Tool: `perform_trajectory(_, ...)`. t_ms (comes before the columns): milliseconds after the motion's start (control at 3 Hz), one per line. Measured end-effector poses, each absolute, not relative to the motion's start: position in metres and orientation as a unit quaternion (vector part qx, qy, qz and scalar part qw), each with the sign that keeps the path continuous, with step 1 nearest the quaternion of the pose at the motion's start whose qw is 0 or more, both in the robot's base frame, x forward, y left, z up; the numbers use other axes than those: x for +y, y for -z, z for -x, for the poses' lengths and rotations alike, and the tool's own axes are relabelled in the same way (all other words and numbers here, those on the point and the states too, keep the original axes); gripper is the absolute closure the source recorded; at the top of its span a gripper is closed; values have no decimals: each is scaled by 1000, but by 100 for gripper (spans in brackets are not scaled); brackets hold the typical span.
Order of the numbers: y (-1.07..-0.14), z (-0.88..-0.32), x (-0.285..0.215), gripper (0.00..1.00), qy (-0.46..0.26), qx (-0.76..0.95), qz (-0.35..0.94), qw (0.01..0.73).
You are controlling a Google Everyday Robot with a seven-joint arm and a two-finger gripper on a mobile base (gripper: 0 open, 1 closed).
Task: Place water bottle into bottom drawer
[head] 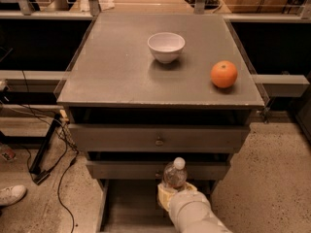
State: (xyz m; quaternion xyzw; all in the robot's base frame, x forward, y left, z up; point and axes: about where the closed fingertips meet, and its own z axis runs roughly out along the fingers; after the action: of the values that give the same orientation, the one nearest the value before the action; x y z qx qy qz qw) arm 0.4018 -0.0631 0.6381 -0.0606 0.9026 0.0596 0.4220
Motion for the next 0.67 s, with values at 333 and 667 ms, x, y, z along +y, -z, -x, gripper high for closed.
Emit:
perform_trajectory(333,-606,-410,-61,100,-51,906,29,419)
perform_trajectory(667,-591,-422,-70,100,-35,900,4,434)
